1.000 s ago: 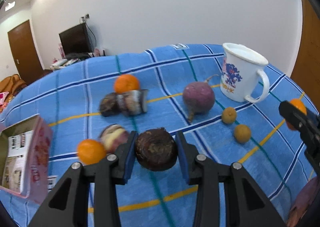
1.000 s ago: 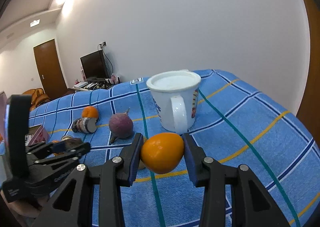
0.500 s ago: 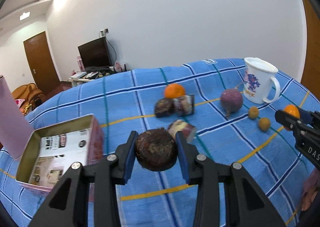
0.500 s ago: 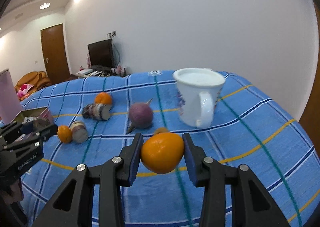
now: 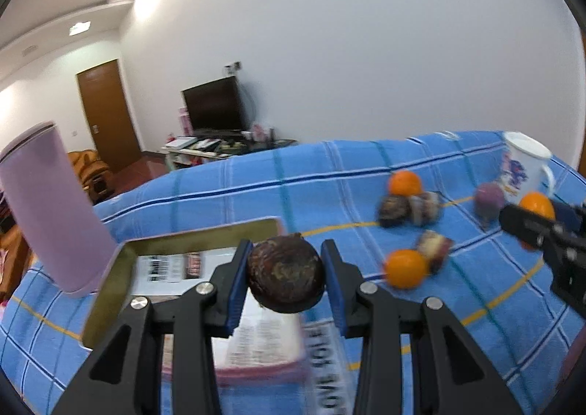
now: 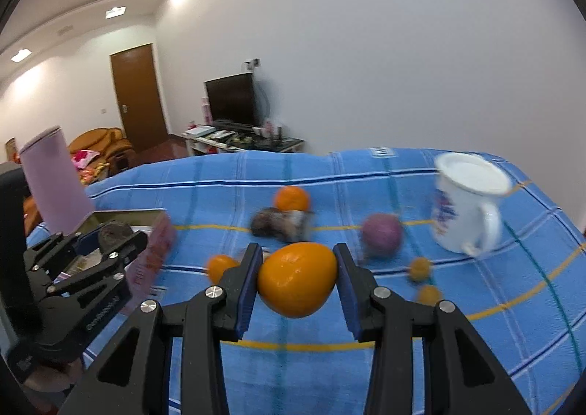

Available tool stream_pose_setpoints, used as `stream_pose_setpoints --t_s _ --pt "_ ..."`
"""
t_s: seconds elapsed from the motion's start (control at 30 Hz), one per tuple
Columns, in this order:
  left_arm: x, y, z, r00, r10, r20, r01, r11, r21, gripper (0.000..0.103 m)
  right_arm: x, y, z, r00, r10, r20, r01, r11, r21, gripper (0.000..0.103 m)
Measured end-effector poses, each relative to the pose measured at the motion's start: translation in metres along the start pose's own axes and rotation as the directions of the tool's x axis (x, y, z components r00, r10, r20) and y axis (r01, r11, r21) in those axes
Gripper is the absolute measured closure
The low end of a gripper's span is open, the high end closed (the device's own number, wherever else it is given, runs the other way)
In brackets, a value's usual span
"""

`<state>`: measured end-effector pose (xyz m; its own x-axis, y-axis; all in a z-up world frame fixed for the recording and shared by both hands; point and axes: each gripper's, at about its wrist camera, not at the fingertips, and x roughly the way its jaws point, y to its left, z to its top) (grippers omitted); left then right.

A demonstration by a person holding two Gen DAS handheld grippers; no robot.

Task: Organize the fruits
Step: 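Carry the dark fruit with the left tool while the right tool carries the orange to the tin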

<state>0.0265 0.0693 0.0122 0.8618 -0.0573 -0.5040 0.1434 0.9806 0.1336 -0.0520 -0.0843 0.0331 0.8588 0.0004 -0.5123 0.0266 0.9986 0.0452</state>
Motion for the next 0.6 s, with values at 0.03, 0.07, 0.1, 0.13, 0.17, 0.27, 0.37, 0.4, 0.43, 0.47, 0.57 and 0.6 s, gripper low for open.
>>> stream_pose_setpoints --t_s 0.03,0.07,0.1,0.13,0.17,0.27,0.37,0.4,0.43,0.47,0.57,0.6 --pt "0.001 0.008 0.0 1.0 0.012 0.0 -0.012 1.0 -0.011 0.063 0.004 0.01 0.001 1.0 0.016 -0.002 -0.016 1.0 -0.006 0.061" --pt "0.003 0.016 0.0 1.0 0.023 -0.001 -0.023 1.0 -0.021 0.063 0.008 0.019 0.0 1.0 0.029 -0.003 -0.029 1.0 -0.012 0.061" --pt "0.004 0.023 -0.001 0.999 0.036 -0.002 -0.036 0.999 -0.032 0.063 0.011 0.028 0.0 0.999 0.042 -0.002 -0.042 0.999 -0.017 0.061" --pt "0.006 0.034 -0.001 0.999 0.054 -0.004 -0.054 0.997 -0.048 0.063 0.015 0.039 0.001 0.998 0.057 0.0 -0.057 0.998 -0.024 0.061" --pt "0.008 0.041 -0.002 0.998 0.067 -0.005 -0.067 0.996 -0.058 0.063 0.017 0.046 0.001 0.998 0.068 0.0 -0.068 0.997 -0.026 0.061" --pt "0.012 0.064 -0.005 0.994 0.112 -0.01 -0.112 0.99 -0.089 0.063 0.027 0.071 0.004 0.994 0.11 -0.003 -0.11 0.993 -0.029 0.061" --pt "0.015 0.081 -0.008 0.989 0.144 -0.015 -0.145 0.983 -0.108 0.063 0.035 0.095 0.006 0.991 0.136 0.0 -0.136 0.99 -0.046 0.061" --pt "0.016 0.085 -0.009 0.989 0.147 -0.018 -0.148 0.982 -0.117 0.063 0.037 0.101 0.006 0.989 0.145 0.0 -0.144 0.988 -0.05 0.061" --pt "0.017 0.091 -0.011 0.988 0.151 -0.023 -0.153 0.981 -0.124 0.063 0.041 0.11 0.007 0.988 0.155 -0.001 -0.155 0.986 -0.054 0.061" --pt "0.018 0.094 -0.011 0.987 0.157 -0.025 -0.159 0.979 -0.125 0.063 0.043 0.115 0.007 0.987 0.162 -0.005 -0.162 0.985 -0.056 0.061" --pt "0.019 0.105 -0.015 0.983 0.181 -0.029 -0.184 0.975 -0.129 0.063 0.051 0.134 0.006 0.983 0.181 -0.015 -0.182 0.982 -0.06 0.061" --pt "0.02 0.108 -0.016 0.981 0.189 -0.033 -0.191 0.973 -0.132 0.063 0.053 0.138 0.005 0.983 0.185 -0.017 -0.186 0.981 -0.06 0.061"
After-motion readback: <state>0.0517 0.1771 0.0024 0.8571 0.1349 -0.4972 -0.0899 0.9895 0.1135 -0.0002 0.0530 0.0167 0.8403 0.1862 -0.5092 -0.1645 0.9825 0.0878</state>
